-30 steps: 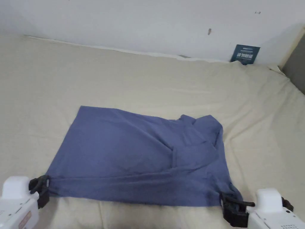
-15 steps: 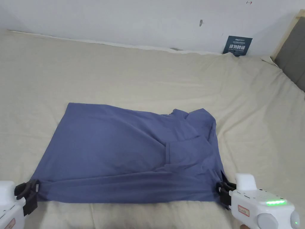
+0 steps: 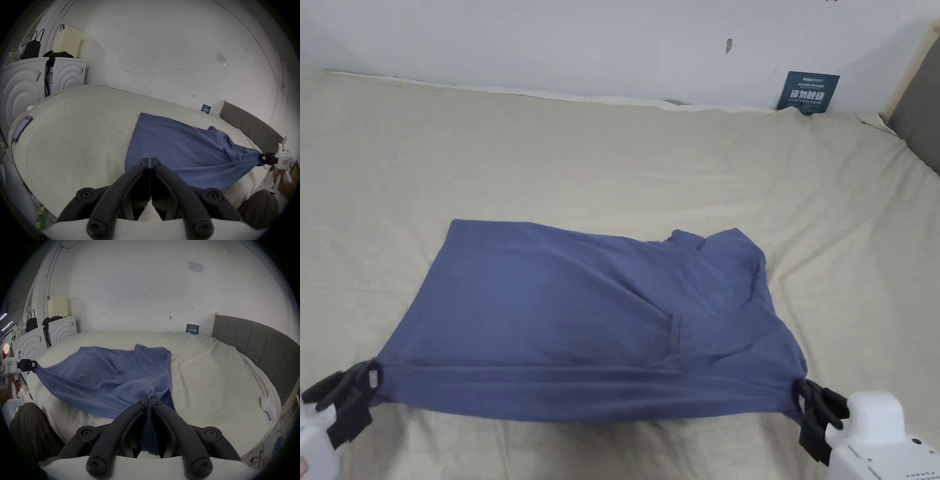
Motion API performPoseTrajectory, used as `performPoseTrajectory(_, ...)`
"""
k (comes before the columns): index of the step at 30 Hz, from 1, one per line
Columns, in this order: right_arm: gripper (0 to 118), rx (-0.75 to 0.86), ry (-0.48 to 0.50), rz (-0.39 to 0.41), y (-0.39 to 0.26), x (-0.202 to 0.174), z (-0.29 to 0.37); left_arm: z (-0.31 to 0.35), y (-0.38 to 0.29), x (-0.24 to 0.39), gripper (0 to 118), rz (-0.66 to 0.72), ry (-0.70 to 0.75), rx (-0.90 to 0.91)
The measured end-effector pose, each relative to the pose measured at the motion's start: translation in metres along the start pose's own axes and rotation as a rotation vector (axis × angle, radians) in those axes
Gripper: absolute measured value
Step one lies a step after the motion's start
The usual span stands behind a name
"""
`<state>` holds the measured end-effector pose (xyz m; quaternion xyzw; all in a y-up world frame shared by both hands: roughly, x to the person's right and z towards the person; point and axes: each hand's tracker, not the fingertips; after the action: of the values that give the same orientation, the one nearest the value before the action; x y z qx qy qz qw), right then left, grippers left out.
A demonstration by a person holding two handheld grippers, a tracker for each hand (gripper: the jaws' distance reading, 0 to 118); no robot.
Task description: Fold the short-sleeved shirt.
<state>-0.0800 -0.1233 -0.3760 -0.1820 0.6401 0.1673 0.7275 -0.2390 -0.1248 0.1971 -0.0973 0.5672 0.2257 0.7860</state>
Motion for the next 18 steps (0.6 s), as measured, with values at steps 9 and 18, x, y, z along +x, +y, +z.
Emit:
performPoseTrajectory(9,3,0.016,-0.060,-0.060,0.051,0.000,-0.045,-0.082,0.063,0.007,1,-0.016,0.083,-0.051)
performPoseTrajectory(18,3,-0.108,-0.082,-0.100,0.053,0.024,-0.147,-0.166,0.066,0.019,1,-0.103,0.155,-0.150)
